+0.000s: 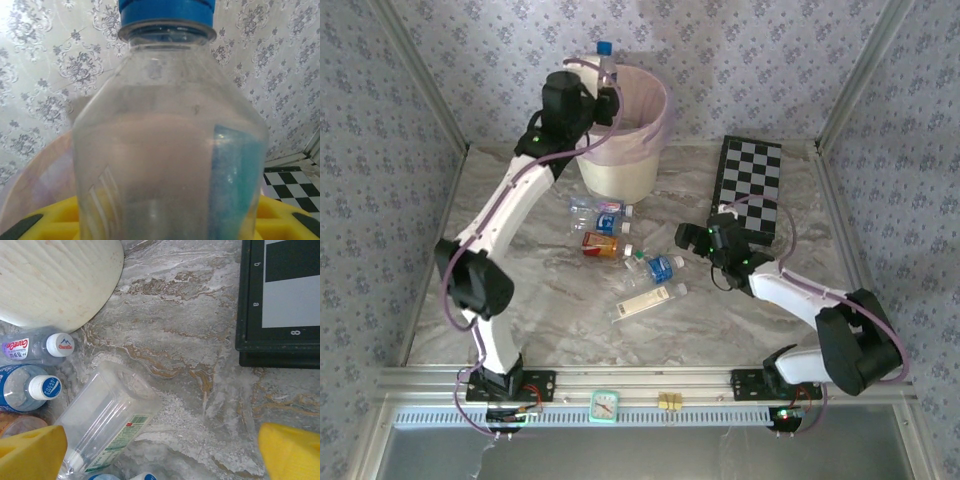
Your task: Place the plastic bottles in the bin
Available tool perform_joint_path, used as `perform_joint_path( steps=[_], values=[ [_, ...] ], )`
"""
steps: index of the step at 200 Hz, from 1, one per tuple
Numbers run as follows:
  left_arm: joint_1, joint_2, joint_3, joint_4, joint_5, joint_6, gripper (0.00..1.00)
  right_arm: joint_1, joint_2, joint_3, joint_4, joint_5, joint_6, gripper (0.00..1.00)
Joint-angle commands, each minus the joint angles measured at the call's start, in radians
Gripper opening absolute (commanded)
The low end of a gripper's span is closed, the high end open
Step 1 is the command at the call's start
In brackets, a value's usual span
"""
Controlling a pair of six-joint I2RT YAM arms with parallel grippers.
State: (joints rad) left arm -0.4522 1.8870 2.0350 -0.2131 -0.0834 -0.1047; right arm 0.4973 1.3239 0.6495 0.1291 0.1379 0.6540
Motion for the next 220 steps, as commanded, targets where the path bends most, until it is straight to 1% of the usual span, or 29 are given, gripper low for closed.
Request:
perform_joint_path(
  steps=[1, 35, 46, 56, 84, 106, 116, 137, 158, 195, 220],
  values=[
    [0.009, 0.104, 0.203, -0.159, 0.026, 0.054, 0.44, -0.009, -0.037, -0.027, 0.000, 0.015, -0.017, 1.00],
    [0.010, 0.310, 0.508, -0.360, 0.022, 0.072, 0.46, -0.016, -0.063, -0.048, -0.003, 0.023, -0.018, 1.00],
    [0.012, 0.360, 0.570, -0.399, 0.018, 0.070, 0.46, -0.020, -0.066, -0.050, -0.004, 0.023, -0.018, 1.00],
    [0.012, 0.385, 0.593, -0.409, 0.016, 0.069, 0.46, -0.021, -0.070, -0.052, -0.006, 0.023, -0.017, 1.00],
    [0.012, 0.410, 0.594, -0.402, 0.008, 0.064, 0.48, -0.025, -0.077, -0.057, -0.011, 0.028, -0.017, 1.00],
    [0.012, 0.415, 0.594, -0.402, 0.008, 0.059, 0.52, -0.028, -0.080, -0.060, -0.009, 0.028, -0.018, 1.00],
    [0.013, 0.416, 0.594, -0.405, 0.007, 0.058, 0.56, -0.029, -0.080, -0.061, -0.008, 0.027, -0.017, 1.00],
    [0.012, 0.410, 0.597, -0.405, 0.007, 0.049, 0.70, -0.029, -0.076, -0.059, -0.004, 0.023, -0.018, 1.00],
    [0.012, 0.395, 0.597, -0.404, 0.016, 0.040, 0.77, -0.029, -0.071, -0.056, -0.004, 0.017, -0.017, 1.00],
    [0.009, 0.336, 0.578, -0.404, 0.048, 0.001, 0.81, -0.028, -0.048, -0.053, 0.014, -0.009, 0.019, 1.00],
    [-0.001, 0.240, 0.459, -0.341, 0.069, -0.018, 0.83, -0.013, -0.012, -0.035, 0.014, -0.032, 0.033, 1.00]
  ],
)
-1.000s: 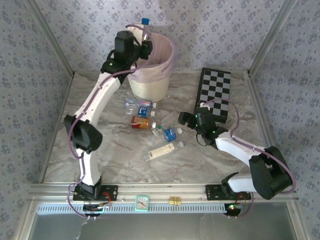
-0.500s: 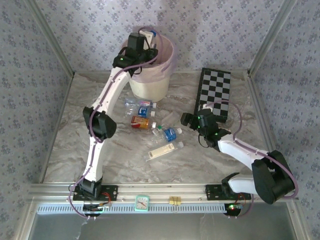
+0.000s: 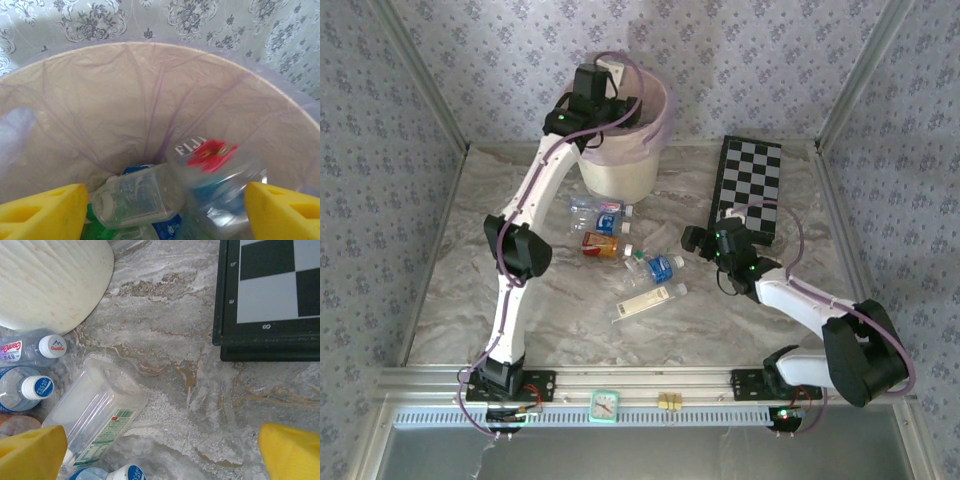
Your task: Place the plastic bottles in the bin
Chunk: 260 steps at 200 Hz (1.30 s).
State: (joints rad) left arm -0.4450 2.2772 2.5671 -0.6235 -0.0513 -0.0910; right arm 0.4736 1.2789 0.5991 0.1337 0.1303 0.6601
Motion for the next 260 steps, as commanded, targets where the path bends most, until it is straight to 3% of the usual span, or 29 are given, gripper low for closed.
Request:
perform_joint_path(
  steps=[1, 28, 79, 90, 128, 158, 192, 225, 260],
  values=[
    [-0.010, -0.156, -0.082, 0.074, 0.038, -0.032, 0.83, 0.012, 0.036, 0.016, 0.009, -0.024, 0.027, 1.00],
    [-0.028, -0.338, -0.370, 0.252, 0.050, -0.035, 0.85, 0.041, 0.060, 0.034, -0.010, -0.019, 0.039, 1.00],
    [-0.034, -0.753, -1.069, 0.688, -0.002, -0.111, 0.95, 0.123, 0.082, 0.089, -0.097, -0.011, 0.078, 1.00],
    [-0.034, -0.827, -1.193, 0.741, -0.013, -0.141, 1.00, 0.144, 0.088, 0.109, -0.127, -0.015, 0.090, 1.00],
    [-0.035, -1.034, -1.532, 0.824, -0.034, -0.276, 1.00, 0.239, 0.072, 0.202, -0.375, 0.052, 0.149, 1.00],
    [-0.037, -1.130, -1.715, 0.799, -0.064, -0.350, 1.00, 0.293, 0.004, 0.221, -0.540, 0.072, 0.222, 1.00],
    [-0.037, -1.155, -1.863, 0.798, -0.071, -0.467, 1.00, 0.345, -0.026, 0.221, -0.628, 0.002, 0.328, 1.00],
    [-0.037, -1.131, -1.928, 0.832, -0.054, -0.546, 1.00, 0.421, 0.023, 0.222, -0.592, -0.049, 0.408, 1.00],
    [-0.037, -1.124, -1.935, 0.840, -0.066, -0.540, 1.00, 0.465, 0.127, 0.241, -0.509, -0.098, 0.455, 1.00]
  ],
)
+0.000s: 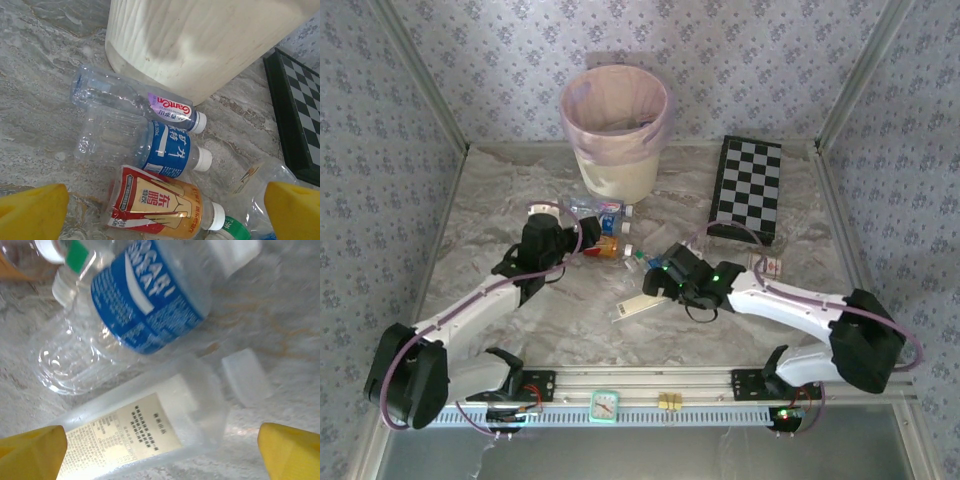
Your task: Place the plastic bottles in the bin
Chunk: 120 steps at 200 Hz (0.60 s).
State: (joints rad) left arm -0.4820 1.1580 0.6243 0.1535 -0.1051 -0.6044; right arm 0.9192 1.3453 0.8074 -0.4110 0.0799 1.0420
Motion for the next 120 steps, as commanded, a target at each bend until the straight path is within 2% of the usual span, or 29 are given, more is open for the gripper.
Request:
perform_joint_path(
  steps=[1, 65, 120],
  values=[
    [0.000, -0.006, 0.008, 0.062, -0.012, -0.025, 1.00, 0.019, 0.064, 0.032, 0.039, -0.050, 0.075, 1.00],
    [0.004, -0.069, -0.023, 0.017, -0.090, 0.012, 1.00, 0.005, 0.179, 0.053, 0.094, -0.092, 0.090, 1.00],
    [0.013, -0.088, -0.031, 0.001, -0.104, 0.017, 1.00, -0.013, 0.279, 0.133, 0.107, -0.104, 0.052, 1.00]
  ],
)
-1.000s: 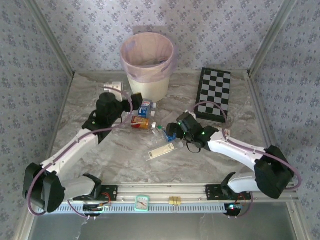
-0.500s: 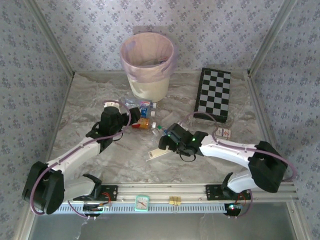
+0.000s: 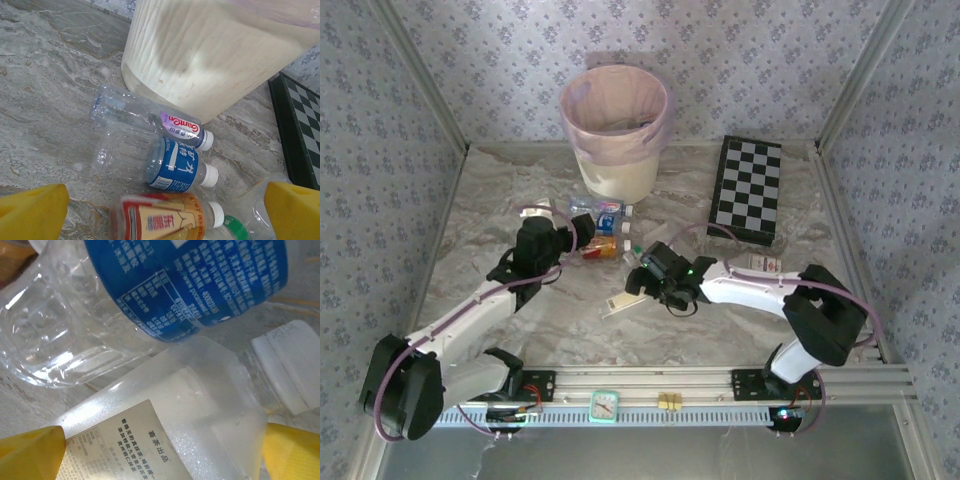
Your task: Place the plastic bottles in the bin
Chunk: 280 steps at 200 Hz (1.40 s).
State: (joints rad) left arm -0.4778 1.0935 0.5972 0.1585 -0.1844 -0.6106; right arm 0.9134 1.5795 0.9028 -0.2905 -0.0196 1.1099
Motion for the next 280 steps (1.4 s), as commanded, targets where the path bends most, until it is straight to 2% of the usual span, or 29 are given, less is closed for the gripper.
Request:
perform_joint_path(
  steps=[1, 36, 83, 136, 198, 280],
  values=[
    [0.008, -0.024, -0.004, -0.004, -0.024, 0.023, 1.00, -0.008, 0.047, 0.040, -0.012, -0.004, -0.017, 1.00],
    [0.015, -0.030, -0.002, -0.011, -0.026, 0.028, 1.00, -0.013, 0.080, 0.069, -0.013, -0.002, -0.020, 1.00],
    [0.019, -0.040, -0.005, -0.019, -0.033, 0.027, 1.00, -0.031, 0.067, 0.099, -0.073, 0.063, -0.021, 1.00],
    [0.022, -0.057, -0.004, -0.033, -0.035, 0.028, 1.00, -0.079, 0.050, 0.142, -0.083, 0.035, -0.095, 1.00],
    [0.024, -0.062, -0.013, -0.031, -0.030, 0.017, 1.00, 0.012, 0.085, 0.137, -0.098, 0.019, 0.026, 1.00],
    [0.031, -0.150, -0.047, -0.083, -0.032, 0.000, 1.00, 0.024, 0.207, 0.214, -0.115, -0.024, 0.142, 1.00]
  ],
)
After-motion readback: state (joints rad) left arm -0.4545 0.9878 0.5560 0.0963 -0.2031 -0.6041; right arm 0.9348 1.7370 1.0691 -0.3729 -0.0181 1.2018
